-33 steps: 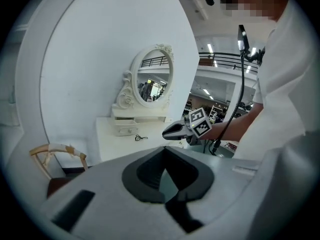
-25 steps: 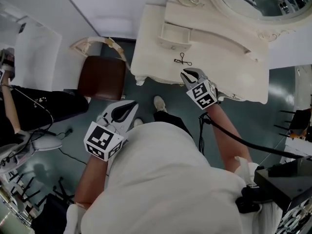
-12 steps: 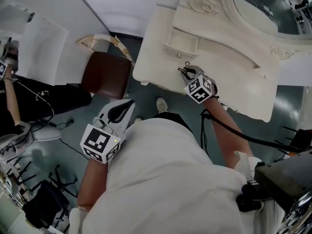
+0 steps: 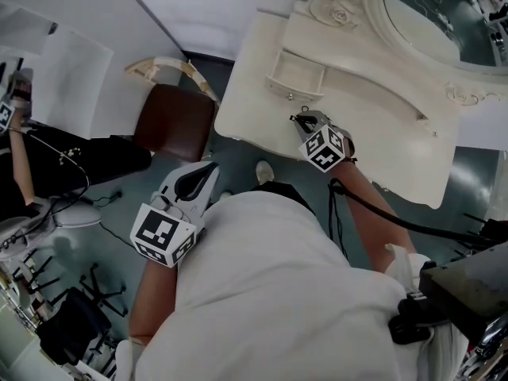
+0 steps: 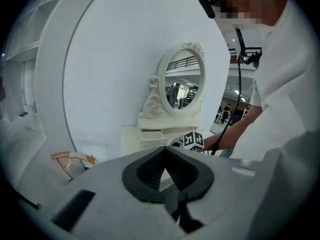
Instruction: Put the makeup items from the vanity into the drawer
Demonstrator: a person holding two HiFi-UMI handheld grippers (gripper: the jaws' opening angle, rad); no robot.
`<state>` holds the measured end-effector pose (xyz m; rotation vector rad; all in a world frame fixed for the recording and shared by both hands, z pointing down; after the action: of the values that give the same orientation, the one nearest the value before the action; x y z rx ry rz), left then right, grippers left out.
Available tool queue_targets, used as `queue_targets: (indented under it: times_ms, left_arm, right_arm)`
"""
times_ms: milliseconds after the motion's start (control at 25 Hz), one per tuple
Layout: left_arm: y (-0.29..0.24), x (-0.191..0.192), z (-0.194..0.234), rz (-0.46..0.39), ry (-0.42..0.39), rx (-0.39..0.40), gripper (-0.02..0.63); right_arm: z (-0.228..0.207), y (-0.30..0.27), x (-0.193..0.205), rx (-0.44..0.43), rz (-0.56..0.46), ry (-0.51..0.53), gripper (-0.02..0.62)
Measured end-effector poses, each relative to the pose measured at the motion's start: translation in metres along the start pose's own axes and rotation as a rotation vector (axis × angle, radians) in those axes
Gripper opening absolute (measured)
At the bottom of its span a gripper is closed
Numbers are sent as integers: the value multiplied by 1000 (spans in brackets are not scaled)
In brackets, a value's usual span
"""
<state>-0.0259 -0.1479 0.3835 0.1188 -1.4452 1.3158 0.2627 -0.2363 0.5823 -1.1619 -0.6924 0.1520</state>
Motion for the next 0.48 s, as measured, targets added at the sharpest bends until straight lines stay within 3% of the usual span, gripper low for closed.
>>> queue_targets:
  times_ms: [480]
  left_arm:
    - [-25,-18,-8,-3,-37,58,2]
  right_arm:
    - [-8,67,-12,-54,-49,-1,14]
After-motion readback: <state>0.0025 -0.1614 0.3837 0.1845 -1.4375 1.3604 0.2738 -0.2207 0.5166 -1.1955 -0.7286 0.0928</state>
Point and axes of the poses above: the fingertips, and each gripper's own axes: y backward along the fingers, z to its left, x out of its underside, the point moved 9 cm from there along y, backward along the fingers, and after that the axes turned 10 degrees about z, right-handed, at the moved point
